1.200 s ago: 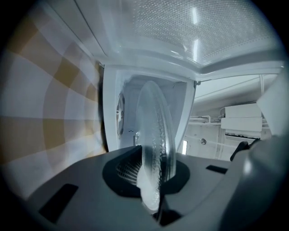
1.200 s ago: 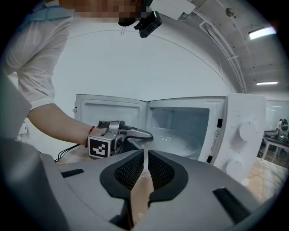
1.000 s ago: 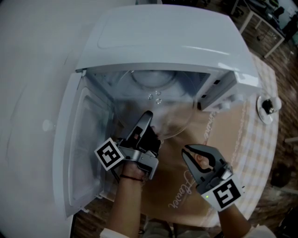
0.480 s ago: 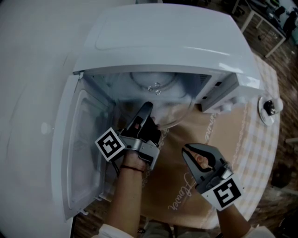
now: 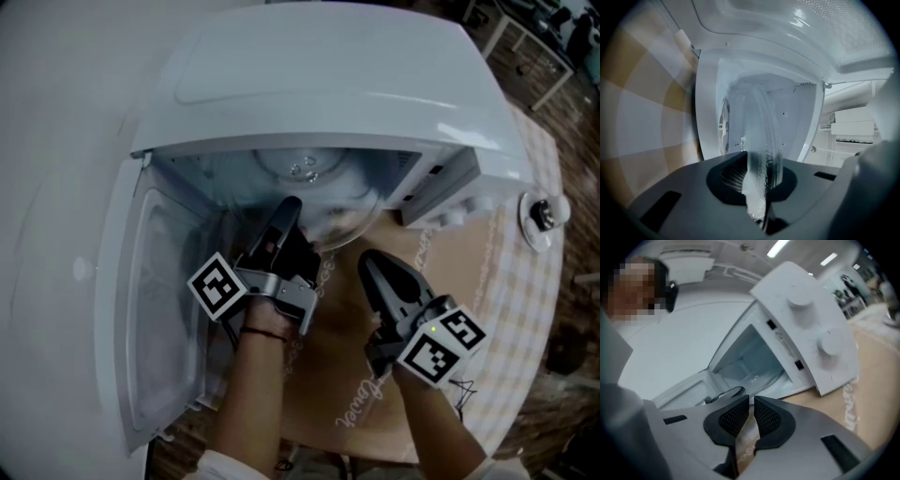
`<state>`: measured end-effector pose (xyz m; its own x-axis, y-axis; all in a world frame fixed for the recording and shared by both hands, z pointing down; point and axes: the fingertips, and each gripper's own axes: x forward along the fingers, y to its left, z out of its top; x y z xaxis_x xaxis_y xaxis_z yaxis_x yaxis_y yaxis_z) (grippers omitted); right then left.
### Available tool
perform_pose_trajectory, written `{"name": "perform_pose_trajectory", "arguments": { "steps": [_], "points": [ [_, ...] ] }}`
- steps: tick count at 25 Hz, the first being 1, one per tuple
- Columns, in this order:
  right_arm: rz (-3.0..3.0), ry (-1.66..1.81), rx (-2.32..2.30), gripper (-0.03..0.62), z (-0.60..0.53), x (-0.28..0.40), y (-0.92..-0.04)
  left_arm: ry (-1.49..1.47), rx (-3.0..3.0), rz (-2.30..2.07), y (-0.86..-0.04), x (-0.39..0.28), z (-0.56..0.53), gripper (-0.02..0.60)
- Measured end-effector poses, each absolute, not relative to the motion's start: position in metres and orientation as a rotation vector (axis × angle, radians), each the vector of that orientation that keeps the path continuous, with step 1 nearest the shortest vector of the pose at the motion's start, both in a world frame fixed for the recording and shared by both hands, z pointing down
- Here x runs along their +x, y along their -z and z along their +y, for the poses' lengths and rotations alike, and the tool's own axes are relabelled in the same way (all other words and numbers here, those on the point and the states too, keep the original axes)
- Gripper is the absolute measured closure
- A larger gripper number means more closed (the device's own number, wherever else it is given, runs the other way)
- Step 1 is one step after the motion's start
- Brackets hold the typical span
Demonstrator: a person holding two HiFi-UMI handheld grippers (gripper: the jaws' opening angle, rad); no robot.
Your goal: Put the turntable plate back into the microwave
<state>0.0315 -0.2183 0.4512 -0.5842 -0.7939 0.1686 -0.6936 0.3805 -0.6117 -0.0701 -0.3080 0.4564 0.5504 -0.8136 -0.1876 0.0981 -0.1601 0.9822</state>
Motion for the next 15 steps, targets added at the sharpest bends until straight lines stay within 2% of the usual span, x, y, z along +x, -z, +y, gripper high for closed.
{"name": "perform_pose_trajectory", "arguments": {
  "steps": [4, 6, 15],
  "points": [
    [2.048, 1.308, -1.204, 0.554, -0.23, 0.038, -0.456, 0.909, 1.517, -0.634, -0.458, -0.069, -0.309, 0.554],
    [1.906, 1.41, -1.123, 0.515, -0.232, 0.033, -0.46, 0.908, 1.514, -0.636, -0.459, -0.07, -0.309, 0.554],
    [1.656, 1.646, -1.018, 0.502, -0.239, 0.006, -0.477, 0.89, 1.519, -0.641, -0.46, -0.071, -0.307, 0.554]
  ]
}}
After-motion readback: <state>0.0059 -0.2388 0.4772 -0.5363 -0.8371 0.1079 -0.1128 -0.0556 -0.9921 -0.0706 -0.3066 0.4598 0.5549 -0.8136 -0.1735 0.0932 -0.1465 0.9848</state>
